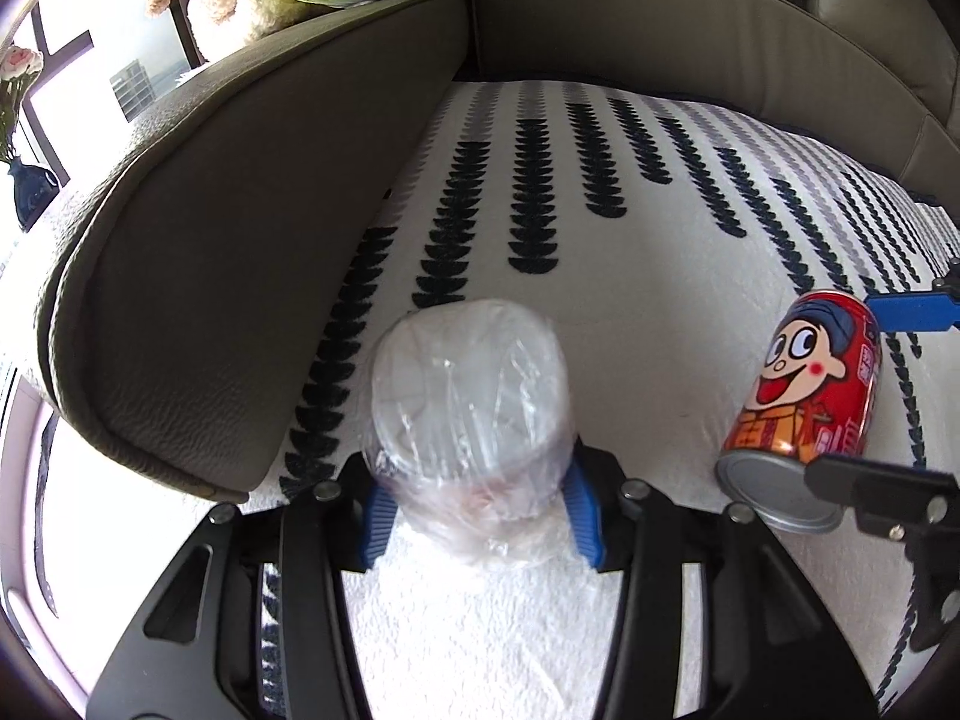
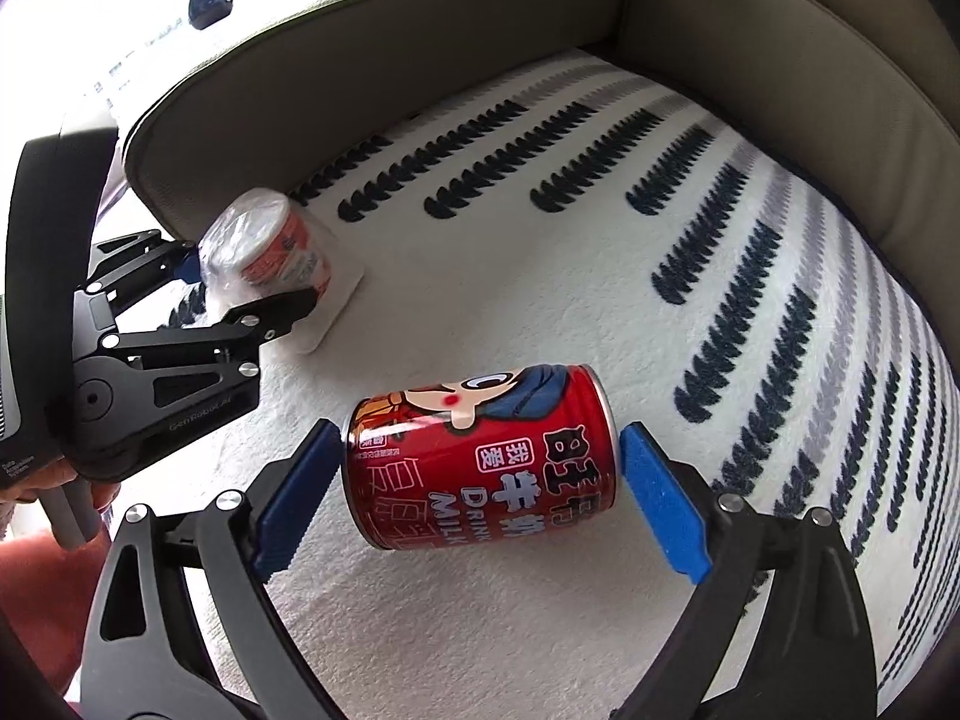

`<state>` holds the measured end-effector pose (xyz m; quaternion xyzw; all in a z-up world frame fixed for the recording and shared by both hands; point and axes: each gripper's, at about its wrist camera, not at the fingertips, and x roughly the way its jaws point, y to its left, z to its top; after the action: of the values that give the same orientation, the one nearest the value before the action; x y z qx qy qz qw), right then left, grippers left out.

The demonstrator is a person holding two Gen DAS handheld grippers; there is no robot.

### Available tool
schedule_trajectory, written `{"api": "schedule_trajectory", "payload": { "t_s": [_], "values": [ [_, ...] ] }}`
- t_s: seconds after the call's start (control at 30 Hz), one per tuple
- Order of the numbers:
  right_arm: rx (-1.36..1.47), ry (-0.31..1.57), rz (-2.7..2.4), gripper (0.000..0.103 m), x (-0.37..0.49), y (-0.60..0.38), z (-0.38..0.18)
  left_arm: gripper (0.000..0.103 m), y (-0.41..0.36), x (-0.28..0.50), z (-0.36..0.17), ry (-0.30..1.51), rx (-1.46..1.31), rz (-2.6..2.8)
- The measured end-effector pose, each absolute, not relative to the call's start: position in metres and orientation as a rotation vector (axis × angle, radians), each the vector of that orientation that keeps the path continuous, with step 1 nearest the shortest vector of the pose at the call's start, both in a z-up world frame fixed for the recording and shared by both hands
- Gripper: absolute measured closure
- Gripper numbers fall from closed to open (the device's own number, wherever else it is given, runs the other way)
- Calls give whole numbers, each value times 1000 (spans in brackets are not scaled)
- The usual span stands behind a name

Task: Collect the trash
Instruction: 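Grasp the red milk can with the right tool while the left tool grasps the wrapped cup, then carry the red can and wrapped cup with both tools to the grey bin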

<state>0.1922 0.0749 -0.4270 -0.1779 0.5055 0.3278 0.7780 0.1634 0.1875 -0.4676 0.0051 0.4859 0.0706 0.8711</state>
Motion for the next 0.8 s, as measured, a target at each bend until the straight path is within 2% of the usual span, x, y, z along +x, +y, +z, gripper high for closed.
{"api": "schedule_trajectory", "payload": {
  "t_s": [0.4,0.47,0.5,0.8],
  "values": [
    [-528,1089,733,11,170,89,-440,57,190,161,-467,1008,8,148],
    [-514,1092,724,11,170,87,-440,57,190,160,-465,1004,10,147],
    [-504,1089,715,15,171,86,-439,57,190,160,-464,1001,9,146],
    [-403,1067,688,16,181,75,-418,58,190,157,-449,977,2,129]
  ]
}}
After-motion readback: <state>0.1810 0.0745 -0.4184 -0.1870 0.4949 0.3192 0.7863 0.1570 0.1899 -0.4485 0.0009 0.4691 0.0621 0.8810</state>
